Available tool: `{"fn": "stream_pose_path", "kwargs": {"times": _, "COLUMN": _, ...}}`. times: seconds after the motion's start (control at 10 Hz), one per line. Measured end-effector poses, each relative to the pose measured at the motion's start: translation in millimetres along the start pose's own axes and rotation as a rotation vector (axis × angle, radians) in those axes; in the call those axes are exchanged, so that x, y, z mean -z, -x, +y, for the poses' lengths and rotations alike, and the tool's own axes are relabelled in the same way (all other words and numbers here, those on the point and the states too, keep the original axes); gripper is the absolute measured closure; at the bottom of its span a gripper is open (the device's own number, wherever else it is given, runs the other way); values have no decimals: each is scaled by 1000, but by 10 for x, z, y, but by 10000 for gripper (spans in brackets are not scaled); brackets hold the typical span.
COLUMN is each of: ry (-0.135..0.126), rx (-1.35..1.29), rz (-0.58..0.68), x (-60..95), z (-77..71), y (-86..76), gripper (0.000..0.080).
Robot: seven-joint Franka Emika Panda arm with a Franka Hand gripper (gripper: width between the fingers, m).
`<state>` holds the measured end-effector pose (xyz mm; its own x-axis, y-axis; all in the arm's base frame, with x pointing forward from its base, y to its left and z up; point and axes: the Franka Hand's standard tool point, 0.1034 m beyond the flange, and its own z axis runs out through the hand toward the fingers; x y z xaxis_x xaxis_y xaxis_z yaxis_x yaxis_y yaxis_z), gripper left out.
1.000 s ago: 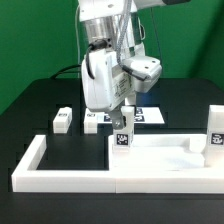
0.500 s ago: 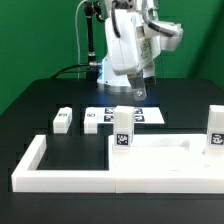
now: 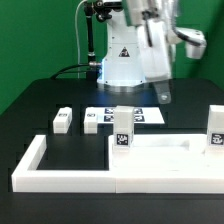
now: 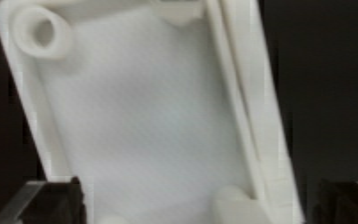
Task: Assemble desk
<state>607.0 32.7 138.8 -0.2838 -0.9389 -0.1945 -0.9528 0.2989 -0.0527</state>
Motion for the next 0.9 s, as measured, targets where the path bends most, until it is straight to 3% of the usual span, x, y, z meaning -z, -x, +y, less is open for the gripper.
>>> {"fn": "stream_pose_path", "kwargs": {"times": 0.1, "ry": 27, "rx": 14, "rz": 18, "x": -147, "z": 267, "y": 0, "gripper": 150}}
{"fn": "stream_pose_path", "kwargs": {"times": 0.2, "ry": 73, "rx": 10, "rz": 29, "x": -258, "z": 400, "y": -58, "gripper": 150}}
{"fn": "stream_pose_path", "kwargs": {"times": 0.3, "ry": 60, "rx": 10, "rz": 25, "x": -225, "z": 334, "y": -42, "gripper": 150}}
{"fn": "stream_pose_path", "kwargs": {"times": 0.6, "ry": 55, "rx": 44, "rz": 28, "x": -269, "z": 370, "y": -59, "gripper": 150}}
{"fn": "stream_pose_path", "kwargs": {"times": 0.9, "ry": 20, "rx": 154, "rz": 78, "x": -562, "z": 741, "y": -418, "gripper": 150}}
